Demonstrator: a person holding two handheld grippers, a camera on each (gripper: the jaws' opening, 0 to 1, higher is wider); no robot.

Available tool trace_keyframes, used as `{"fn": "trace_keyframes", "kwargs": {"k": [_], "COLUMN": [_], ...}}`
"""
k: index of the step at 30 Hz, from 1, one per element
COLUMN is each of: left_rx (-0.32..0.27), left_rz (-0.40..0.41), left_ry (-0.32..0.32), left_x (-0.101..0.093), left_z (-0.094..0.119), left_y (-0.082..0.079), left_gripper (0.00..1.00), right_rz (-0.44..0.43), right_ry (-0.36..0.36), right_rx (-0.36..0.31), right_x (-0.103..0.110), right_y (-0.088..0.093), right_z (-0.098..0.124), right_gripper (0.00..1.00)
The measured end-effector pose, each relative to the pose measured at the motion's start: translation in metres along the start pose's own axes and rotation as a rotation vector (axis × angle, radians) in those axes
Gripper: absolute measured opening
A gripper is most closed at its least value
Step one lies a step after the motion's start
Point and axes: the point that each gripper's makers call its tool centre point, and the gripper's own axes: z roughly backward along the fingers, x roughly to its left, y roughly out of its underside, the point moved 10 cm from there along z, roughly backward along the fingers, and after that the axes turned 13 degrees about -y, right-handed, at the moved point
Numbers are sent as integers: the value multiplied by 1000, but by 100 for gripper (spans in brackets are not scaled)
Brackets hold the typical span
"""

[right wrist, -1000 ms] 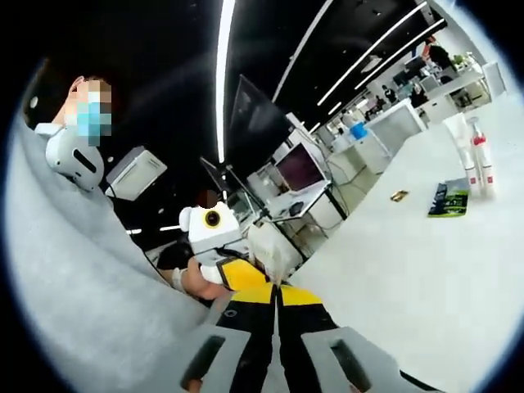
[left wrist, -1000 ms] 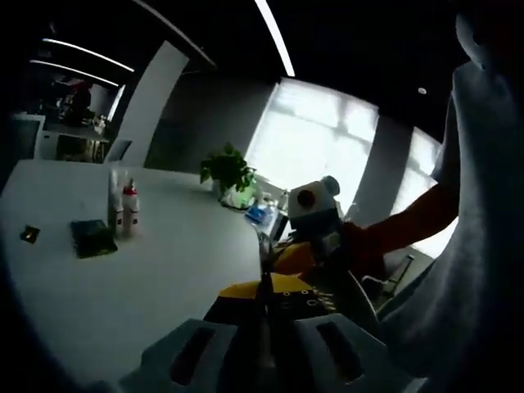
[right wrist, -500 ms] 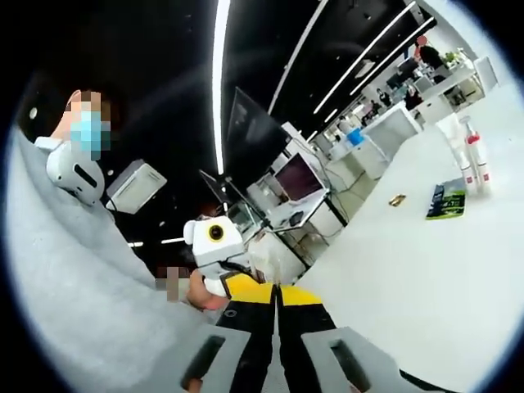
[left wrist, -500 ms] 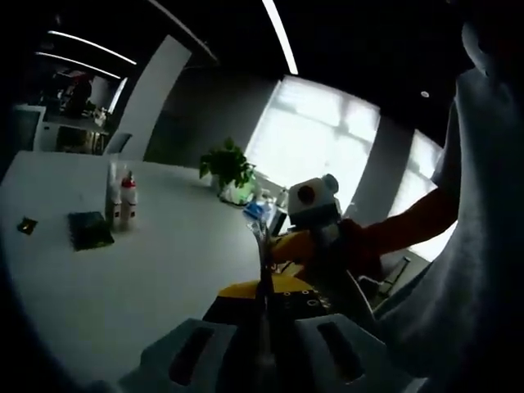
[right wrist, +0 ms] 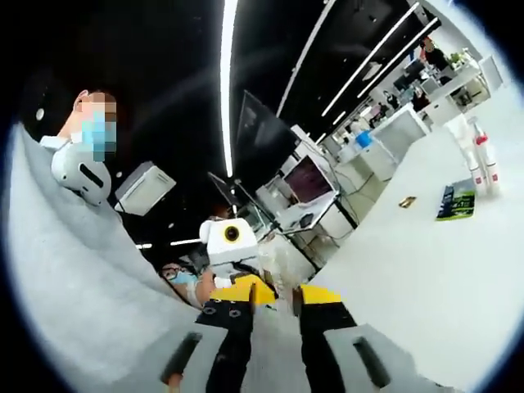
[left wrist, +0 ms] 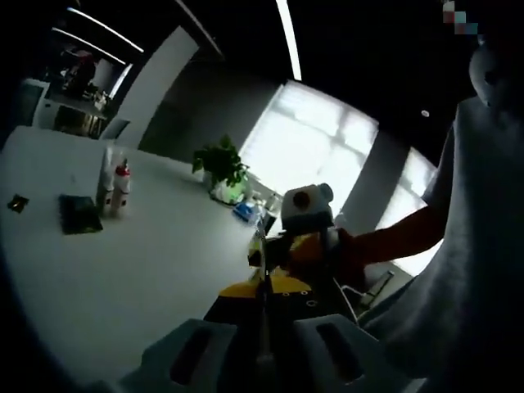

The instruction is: Arrange the skincare products in the storage area until every visible bottle or jar stands upright without overlapping.

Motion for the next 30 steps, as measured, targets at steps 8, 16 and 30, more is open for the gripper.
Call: {"fn": "trace_keyframes", "kwargs": {"k": [8,16,30], "left_rx": [27,27,46], "left_rz": [14,25,-97], "left_ry": [28,34,-16], "left_x": [-3,0,-1], "left_z": [-3,-2,-2], "left_y": [2,2,5], "left_gripper": [1,1,0], "right_rz": [0,-40,-155], "right_ry": [-13,-2,2], "right_rx": [38,60,114], "right_x": [-9,-12,-17], "right_y": [3,5,13], "right_z": [2,4,4], "right_gripper": [0,0,0]}}
